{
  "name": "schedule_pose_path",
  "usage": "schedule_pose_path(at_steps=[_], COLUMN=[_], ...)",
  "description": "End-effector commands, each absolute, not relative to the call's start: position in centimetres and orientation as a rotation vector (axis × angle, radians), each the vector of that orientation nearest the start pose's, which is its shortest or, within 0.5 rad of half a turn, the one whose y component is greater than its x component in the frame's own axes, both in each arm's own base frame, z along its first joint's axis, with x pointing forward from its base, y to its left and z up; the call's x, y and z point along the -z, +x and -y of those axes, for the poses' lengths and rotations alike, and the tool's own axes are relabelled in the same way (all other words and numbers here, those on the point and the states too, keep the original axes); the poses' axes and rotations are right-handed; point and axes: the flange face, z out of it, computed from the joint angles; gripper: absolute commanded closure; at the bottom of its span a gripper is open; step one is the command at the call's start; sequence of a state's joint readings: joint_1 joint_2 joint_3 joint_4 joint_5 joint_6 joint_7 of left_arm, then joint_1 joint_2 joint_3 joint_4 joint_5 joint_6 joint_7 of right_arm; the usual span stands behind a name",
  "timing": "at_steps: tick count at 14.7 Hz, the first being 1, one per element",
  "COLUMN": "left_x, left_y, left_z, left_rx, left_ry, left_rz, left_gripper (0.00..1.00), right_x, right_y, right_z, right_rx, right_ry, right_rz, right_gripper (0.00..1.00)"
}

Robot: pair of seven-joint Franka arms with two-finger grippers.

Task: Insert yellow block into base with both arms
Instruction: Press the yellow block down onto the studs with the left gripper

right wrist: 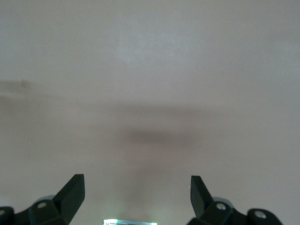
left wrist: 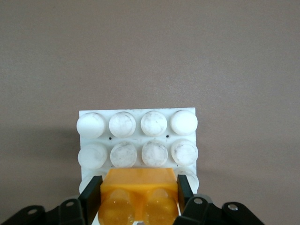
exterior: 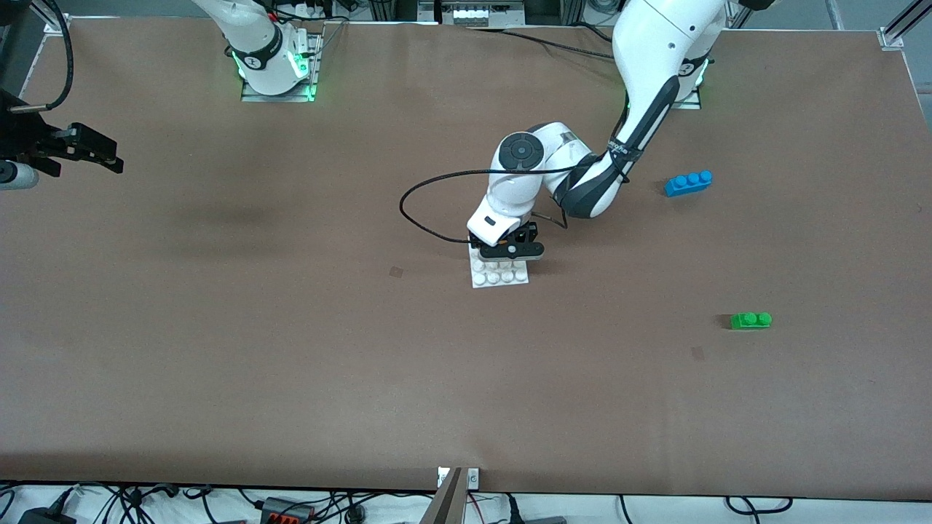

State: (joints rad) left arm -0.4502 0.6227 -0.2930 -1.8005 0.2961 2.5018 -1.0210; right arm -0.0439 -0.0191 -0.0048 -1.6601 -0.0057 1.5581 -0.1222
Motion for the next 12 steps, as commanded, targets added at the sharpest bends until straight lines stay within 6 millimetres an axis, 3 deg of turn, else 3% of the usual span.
schedule_pose_path(at_steps=[1, 12], left_x=[-22.26, -21.66], left_y=[50.48, 50.16], left_z=[43.33, 43.06], left_rx=[0.145, 0.127], left_ry=[-3.221, -3.214], left_rz=[0.165, 0.148], left_gripper=[0.40, 0.39], right_x=[-59.86, -59.79], right_y=[54.27, 54.26], right_z=[2.75, 2.84], right_rx=[-0.135, -0.138], right_ry=[-3.138, -3.138], right_rz=[0.096, 0.094], right_gripper=[0.00, 0.00])
